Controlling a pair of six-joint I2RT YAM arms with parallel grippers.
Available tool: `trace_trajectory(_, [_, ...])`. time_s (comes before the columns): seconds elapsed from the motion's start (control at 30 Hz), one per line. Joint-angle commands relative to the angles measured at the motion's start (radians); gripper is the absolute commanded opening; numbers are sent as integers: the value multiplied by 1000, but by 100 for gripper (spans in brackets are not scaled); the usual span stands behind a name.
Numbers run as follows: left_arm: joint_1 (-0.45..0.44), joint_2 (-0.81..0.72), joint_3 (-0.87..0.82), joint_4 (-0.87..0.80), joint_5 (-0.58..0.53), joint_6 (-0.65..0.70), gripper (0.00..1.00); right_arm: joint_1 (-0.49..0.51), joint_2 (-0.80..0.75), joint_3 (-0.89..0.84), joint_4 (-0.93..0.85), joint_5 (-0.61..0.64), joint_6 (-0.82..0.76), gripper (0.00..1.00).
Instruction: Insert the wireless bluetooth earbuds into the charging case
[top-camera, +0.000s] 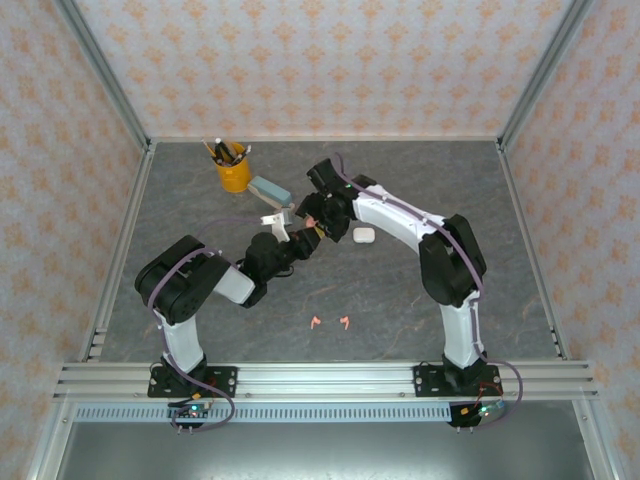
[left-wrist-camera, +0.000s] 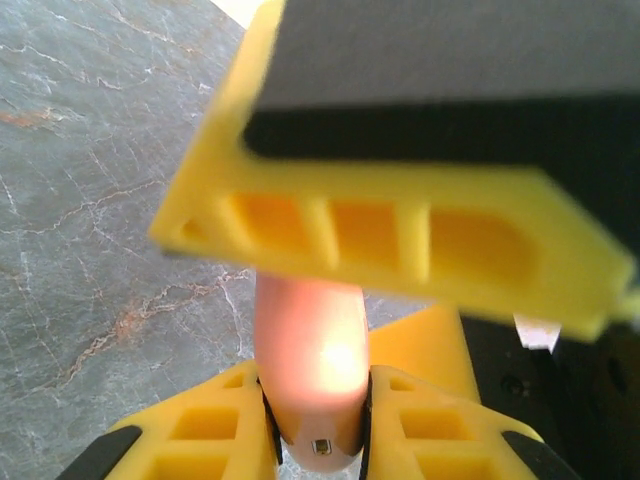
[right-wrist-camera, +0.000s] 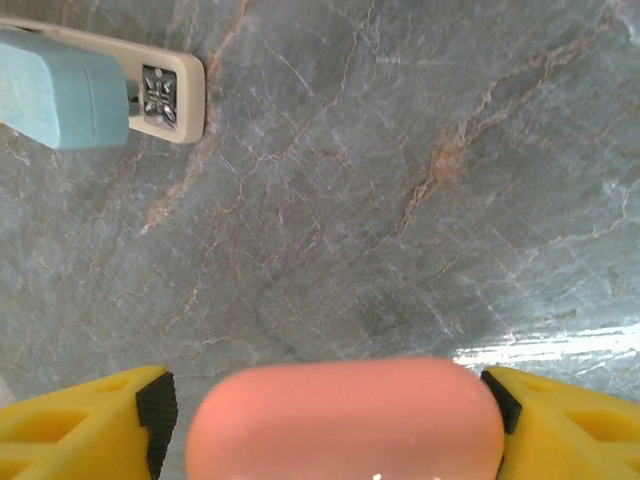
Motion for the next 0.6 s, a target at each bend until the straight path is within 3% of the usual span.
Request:
trace_trajectory(0.0, [-7, -51, 6, -52, 35, 42, 8, -53, -106, -31, 12, 3, -12, 80])
trace_trajectory(0.27, [-6, -198, -1, -275, 105, 139, 4, -124, -260, -177, 19, 24, -145, 81])
trace_trajectory(0.57, [48, -384, 39, -587, 294, 266, 0, -146, -497, -561, 357, -69, -381, 81])
